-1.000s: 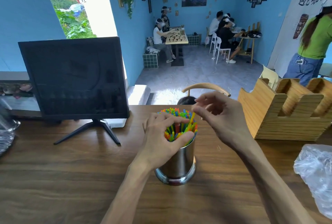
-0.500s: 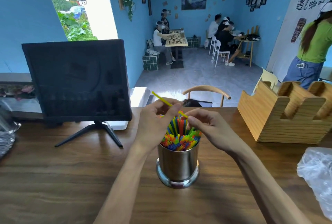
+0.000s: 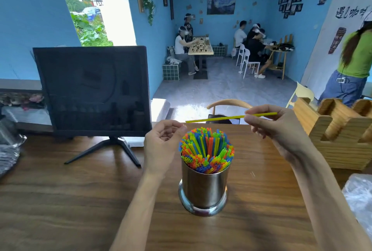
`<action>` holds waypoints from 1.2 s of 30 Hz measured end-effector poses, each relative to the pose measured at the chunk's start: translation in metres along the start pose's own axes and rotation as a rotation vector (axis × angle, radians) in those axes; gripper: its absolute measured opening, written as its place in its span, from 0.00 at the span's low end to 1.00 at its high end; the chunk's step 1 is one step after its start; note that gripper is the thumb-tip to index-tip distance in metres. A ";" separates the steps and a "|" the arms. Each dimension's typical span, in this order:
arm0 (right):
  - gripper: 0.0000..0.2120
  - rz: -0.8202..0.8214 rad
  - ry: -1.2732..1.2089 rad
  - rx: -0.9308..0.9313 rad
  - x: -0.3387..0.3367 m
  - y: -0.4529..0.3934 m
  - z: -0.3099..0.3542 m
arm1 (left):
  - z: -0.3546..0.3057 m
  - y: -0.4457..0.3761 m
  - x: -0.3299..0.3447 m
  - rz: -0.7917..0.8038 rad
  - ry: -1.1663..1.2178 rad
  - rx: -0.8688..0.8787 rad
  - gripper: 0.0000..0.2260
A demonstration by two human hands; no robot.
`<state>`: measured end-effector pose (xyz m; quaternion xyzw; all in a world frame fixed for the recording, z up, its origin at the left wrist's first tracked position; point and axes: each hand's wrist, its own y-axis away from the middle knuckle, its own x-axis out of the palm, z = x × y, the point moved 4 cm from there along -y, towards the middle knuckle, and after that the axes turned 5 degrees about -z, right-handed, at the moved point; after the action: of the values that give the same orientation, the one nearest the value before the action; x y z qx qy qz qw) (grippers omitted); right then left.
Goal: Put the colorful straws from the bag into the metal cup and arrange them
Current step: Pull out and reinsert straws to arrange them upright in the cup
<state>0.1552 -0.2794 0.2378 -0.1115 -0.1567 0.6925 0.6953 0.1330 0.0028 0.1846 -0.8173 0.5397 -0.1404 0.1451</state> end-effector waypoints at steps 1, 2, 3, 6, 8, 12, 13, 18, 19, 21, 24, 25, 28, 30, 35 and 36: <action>0.12 0.033 -0.041 0.012 0.002 0.000 0.000 | 0.004 0.000 -0.001 -0.003 -0.023 -0.014 0.04; 0.13 0.051 -0.072 0.016 0.004 0.000 0.001 | 0.006 0.000 0.000 0.003 -0.043 -0.027 0.04; 0.13 0.048 -0.079 0.007 0.007 0.001 0.003 | 0.009 0.000 0.001 0.017 -0.059 -0.040 0.03; 0.06 0.016 -0.013 -0.106 0.018 0.003 0.006 | 0.013 0.002 0.006 0.063 -0.111 -0.044 0.01; 0.04 0.020 0.112 -0.205 0.030 0.008 0.005 | 0.015 0.003 0.009 0.050 -0.137 -0.048 0.01; 0.28 0.007 0.455 -0.297 0.053 0.021 -0.013 | 0.028 0.001 0.004 -0.063 -0.216 -0.109 0.05; 0.26 0.004 0.532 -0.327 0.057 0.024 -0.019 | 0.032 0.001 0.003 -0.069 -0.215 -0.141 0.06; 0.11 0.093 0.770 -0.390 0.065 0.038 -0.041 | 0.042 -0.002 0.002 -0.041 -0.234 -0.214 0.09; 0.15 0.074 0.741 -0.348 0.062 0.036 -0.043 | 0.044 -0.002 0.003 -0.035 -0.234 -0.232 0.08; 0.19 0.025 0.670 -0.286 0.057 0.031 -0.041 | 0.045 -0.003 0.004 -0.023 -0.236 -0.265 0.06; 0.18 -0.018 0.567 -0.214 0.052 0.029 -0.038 | 0.045 -0.006 0.004 -0.016 -0.228 -0.316 0.07; 0.16 -0.032 0.548 -0.197 0.050 0.029 -0.039 | 0.045 -0.007 0.004 -0.013 -0.225 -0.337 0.07; 0.12 -0.039 0.507 -0.151 0.047 0.030 -0.041 | 0.043 -0.009 0.005 0.013 -0.261 -0.367 0.06; 0.13 -0.020 0.481 -0.138 0.046 0.032 -0.043 | 0.041 -0.012 0.004 0.033 -0.299 -0.354 0.06; 0.18 0.014 0.449 -0.141 0.044 0.039 -0.044 | 0.024 -0.017 0.003 0.077 -0.446 -0.247 0.08; 0.18 0.016 0.446 -0.144 0.043 0.039 -0.043 | 0.021 -0.017 0.003 0.084 -0.469 -0.222 0.08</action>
<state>0.1344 -0.2329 0.1858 -0.3124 -0.0473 0.6433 0.6974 0.1563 0.0077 0.1721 -0.8153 0.5369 0.1192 0.1812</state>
